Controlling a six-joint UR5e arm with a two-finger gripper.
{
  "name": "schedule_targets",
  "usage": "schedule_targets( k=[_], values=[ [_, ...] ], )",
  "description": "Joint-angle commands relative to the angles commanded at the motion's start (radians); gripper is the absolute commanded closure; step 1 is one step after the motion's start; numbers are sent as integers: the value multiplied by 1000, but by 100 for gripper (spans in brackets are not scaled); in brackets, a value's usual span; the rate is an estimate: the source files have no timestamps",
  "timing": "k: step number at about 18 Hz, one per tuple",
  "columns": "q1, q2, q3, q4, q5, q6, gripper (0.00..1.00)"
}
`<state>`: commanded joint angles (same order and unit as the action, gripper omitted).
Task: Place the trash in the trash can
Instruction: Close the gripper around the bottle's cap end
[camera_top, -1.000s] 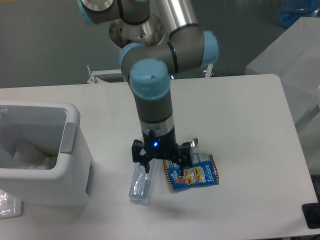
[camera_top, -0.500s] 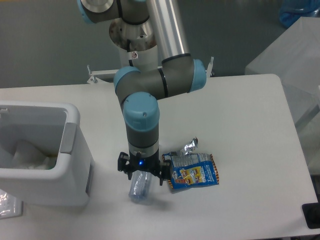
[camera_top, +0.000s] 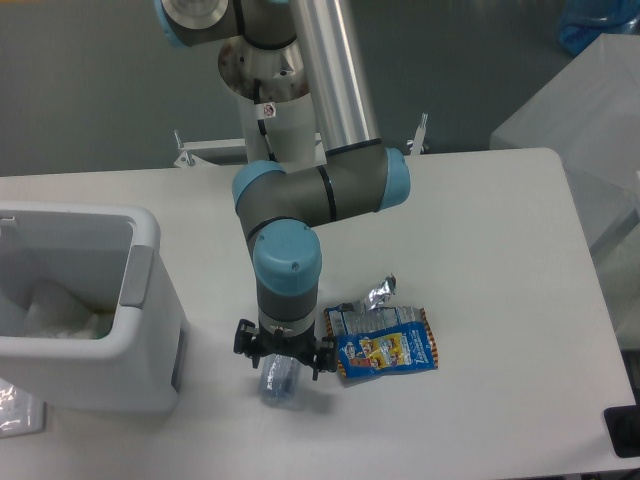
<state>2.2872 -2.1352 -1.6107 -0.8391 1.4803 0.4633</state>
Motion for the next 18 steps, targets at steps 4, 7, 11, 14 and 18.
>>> schedule_targets(
  k=[4,7,11,14,18],
  values=[
    [-2,-3,6,0,0,-2,0],
    [-9,-12,12,0,0,-5,0],
    [-14,-43,55,0,-2,-24,0],
    [-21,-51,60,0,-2,-29,0],
    [-21,-55,57,-2,0,-31,0]
  ],
)
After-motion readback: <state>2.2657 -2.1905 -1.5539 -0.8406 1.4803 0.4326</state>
